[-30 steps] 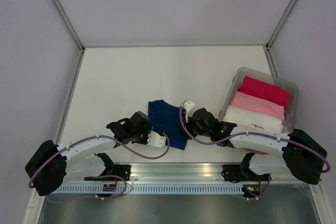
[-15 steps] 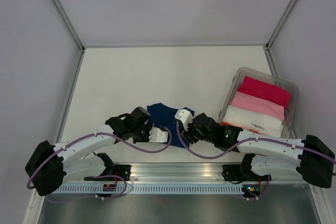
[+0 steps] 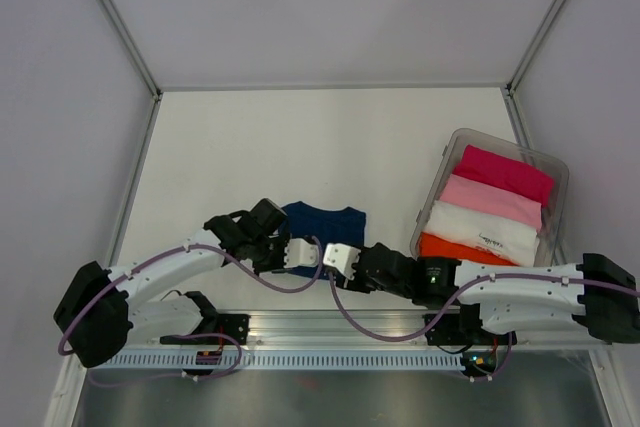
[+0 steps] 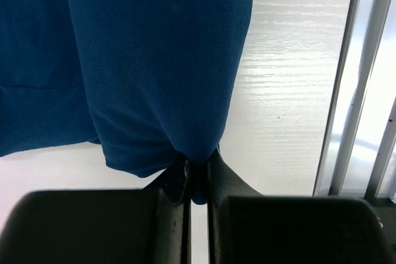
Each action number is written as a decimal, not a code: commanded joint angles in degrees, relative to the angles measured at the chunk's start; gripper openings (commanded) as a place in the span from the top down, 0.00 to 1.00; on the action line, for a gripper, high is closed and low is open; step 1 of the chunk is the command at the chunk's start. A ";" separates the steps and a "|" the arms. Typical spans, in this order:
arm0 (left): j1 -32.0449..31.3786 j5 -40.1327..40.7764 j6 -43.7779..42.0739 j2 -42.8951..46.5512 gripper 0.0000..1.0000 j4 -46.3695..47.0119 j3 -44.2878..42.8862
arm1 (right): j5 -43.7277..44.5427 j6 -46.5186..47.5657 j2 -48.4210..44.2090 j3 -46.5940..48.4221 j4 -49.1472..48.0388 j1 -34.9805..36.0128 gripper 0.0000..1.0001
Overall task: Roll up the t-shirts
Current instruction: Roll the tshirt
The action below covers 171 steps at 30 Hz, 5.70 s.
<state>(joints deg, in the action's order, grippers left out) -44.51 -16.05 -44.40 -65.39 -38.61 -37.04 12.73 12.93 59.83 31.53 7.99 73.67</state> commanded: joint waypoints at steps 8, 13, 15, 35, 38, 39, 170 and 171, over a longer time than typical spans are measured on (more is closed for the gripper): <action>2.06 -4.07 2.92 0.87 0.98 -2.87 -3.57 | 6.07 6.23 7.58 -1.21 -6.58 6.84 0.41; 3.81 -5.65 2.13 0.43 0.98 -3.49 -4.27 | 5.64 7.37 8.19 -1.65 -6.59 6.93 0.38; 4.96 -6.09 1.51 0.17 0.98 -3.93 -4.53 | 7.56 8.51 6.27 -1.73 -5.18 7.63 0.38; 7.16 -10.49 -1.47 0.00 0.98 -7.70 -5.77 | 9.08 6.50 13.12 -3.58 -12.21 6.32 0.20; 7.51 -12.85 -2.26 -0.18 0.98 -9.55 -6.20 | 7.84 6.06 13.12 -2.88 -11.77 4.65 0.59; 7.68 -13.38 -2.62 -0.18 0.98 -9.99 -6.47 | 5.83 6.14 13.12 -2.53 -11.33 4.21 0.63; -1.90 2.79 -0.25 -4.22 0.05 3.28 0.12 | -44.19 -21.45 24.80 24.03 11.71 -39.66 0.45; -1.81 2.52 0.01 -4.22 0.05 3.37 -0.05 | -44.46 -21.54 25.07 23.15 8.83 -39.39 0.45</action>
<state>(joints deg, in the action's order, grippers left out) -46.65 -10.83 -46.70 -69.71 -36.51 -36.14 -28.80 -9.61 83.74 55.83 22.61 33.69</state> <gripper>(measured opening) 0.946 0.555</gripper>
